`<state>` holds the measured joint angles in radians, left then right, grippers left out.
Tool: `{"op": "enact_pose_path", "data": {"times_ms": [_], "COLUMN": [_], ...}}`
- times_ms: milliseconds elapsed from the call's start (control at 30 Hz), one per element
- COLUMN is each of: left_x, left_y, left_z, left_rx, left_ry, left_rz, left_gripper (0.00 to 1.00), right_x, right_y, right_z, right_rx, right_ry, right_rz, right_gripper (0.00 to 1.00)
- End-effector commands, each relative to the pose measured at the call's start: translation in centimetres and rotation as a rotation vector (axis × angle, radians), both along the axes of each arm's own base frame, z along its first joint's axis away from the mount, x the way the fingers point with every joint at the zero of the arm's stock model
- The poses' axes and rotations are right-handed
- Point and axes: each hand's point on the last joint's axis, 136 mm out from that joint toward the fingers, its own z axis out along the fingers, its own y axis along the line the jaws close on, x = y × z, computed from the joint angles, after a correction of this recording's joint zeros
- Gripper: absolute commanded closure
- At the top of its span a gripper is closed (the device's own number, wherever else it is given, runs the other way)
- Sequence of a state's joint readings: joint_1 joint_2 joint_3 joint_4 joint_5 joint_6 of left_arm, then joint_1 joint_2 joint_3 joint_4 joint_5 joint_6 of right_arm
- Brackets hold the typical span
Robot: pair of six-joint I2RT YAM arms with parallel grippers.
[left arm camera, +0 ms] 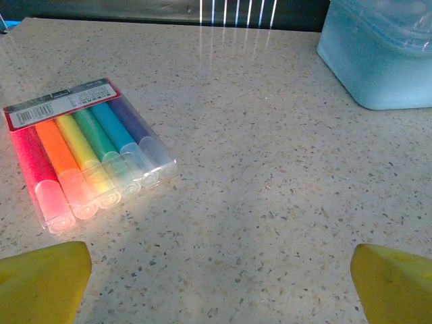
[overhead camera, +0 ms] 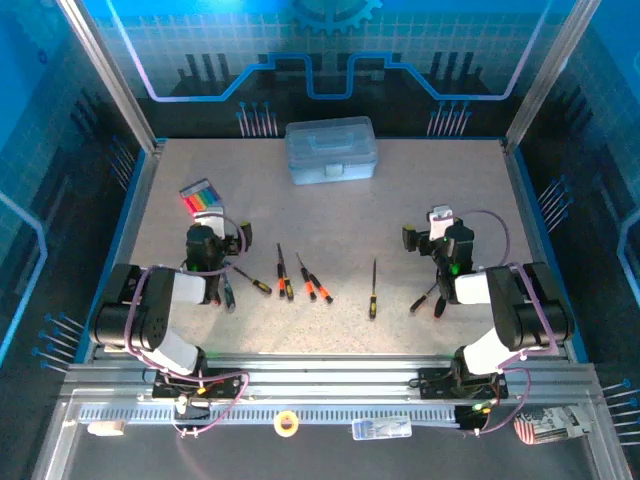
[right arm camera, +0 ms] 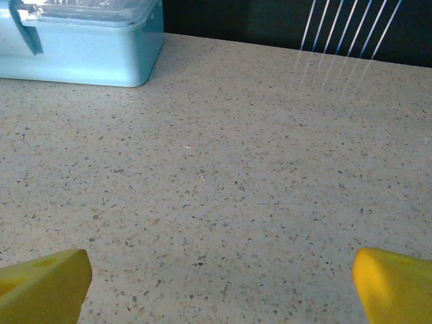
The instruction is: Pack the tool kit
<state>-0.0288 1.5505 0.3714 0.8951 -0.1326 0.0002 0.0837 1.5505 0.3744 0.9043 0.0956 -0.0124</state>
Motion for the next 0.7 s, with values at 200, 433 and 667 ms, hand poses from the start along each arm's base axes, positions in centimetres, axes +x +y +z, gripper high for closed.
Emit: {"op": "enact_pose_path", "data": {"times_ms": [200, 433, 667], "left_x": [0.57, 0.6, 0.58], "left_y": [-0.16, -0.16, -0.15], "left_z": [0.93, 0.99, 0.97], "left_rx": [-0.003, -0.004, -0.003], "left_ry": [-0.025, -0.027, -0.026], "left_rz": [-0.019, -0.018, -0.018], "left_gripper": [0.01, 0.01, 0.01], "right_x": [0.52, 0.51, 0.52], "right_y": [0.15, 0.15, 0.17], "right_z": [0.96, 0.97, 1.01], "right_rx": [-0.007, -0.009, -0.009], "right_ry": [-0.024, -0.025, -0.027], "right_rz": [0.013, 0.013, 0.011], "right_gripper": [0.0, 0.0, 0.0]}}
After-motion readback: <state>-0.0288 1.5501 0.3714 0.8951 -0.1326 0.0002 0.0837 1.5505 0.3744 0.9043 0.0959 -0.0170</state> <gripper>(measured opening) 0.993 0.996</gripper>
